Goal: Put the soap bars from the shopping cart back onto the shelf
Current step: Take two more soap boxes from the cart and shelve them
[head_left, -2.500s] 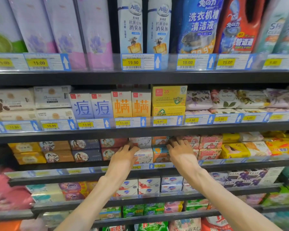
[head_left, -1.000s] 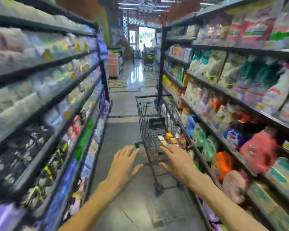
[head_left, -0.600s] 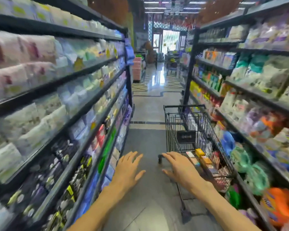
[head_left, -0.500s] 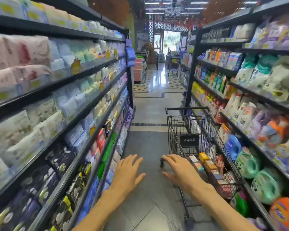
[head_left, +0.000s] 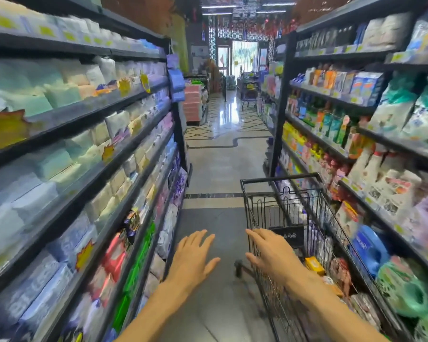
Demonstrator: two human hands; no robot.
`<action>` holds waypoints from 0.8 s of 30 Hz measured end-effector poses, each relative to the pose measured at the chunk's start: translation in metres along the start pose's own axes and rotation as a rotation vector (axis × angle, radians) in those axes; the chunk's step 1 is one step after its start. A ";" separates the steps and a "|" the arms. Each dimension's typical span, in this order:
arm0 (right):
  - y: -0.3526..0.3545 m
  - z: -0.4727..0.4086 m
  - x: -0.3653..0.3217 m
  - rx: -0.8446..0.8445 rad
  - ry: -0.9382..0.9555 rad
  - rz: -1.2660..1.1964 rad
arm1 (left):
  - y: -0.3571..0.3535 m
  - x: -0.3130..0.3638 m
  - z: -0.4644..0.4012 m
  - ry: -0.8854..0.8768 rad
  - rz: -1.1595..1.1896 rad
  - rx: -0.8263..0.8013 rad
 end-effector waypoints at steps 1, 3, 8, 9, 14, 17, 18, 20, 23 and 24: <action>-0.004 -0.012 0.010 -0.013 -0.017 -0.007 | -0.006 -0.002 -0.020 -0.006 0.021 -0.010; -0.012 -0.035 0.033 -0.028 -0.049 -0.013 | -0.018 -0.004 -0.063 -0.047 0.041 -0.033; -0.034 -0.080 0.094 -0.053 -0.182 0.008 | -0.060 -0.002 -0.177 -0.187 0.086 -0.068; -0.041 -0.087 0.107 -0.062 -0.218 0.020 | -0.070 0.002 -0.200 -0.226 0.095 -0.077; -0.071 -0.113 0.166 -0.114 -0.468 0.021 | -0.113 0.031 -0.311 -0.452 0.159 -0.163; -0.073 -0.122 0.191 -0.146 -0.655 0.013 | -0.130 0.050 -0.362 -0.575 0.211 -0.224; -0.075 -0.124 0.198 -0.143 -0.705 0.015 | -0.136 0.056 -0.376 -0.616 0.223 -0.239; -0.079 -0.128 0.210 -0.141 -0.797 0.019 | -0.148 0.067 -0.403 -0.692 0.233 -0.270; -0.090 -0.129 0.226 -0.157 -0.919 0.007 | -0.169 0.086 -0.435 -0.793 0.251 -0.329; -0.094 -0.128 0.231 -0.163 -0.951 0.013 | -0.176 0.092 -0.443 -0.828 0.253 -0.340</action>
Point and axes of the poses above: each hand's wrist, its own z-axis away from the middle knuckle, its own y-axis out of the back of the hand, x = y × z, the point moved 1 cm from there along -z, towards the middle knuckle, and after that the axes turned 11 degrees about z, right-handed, at the moved point
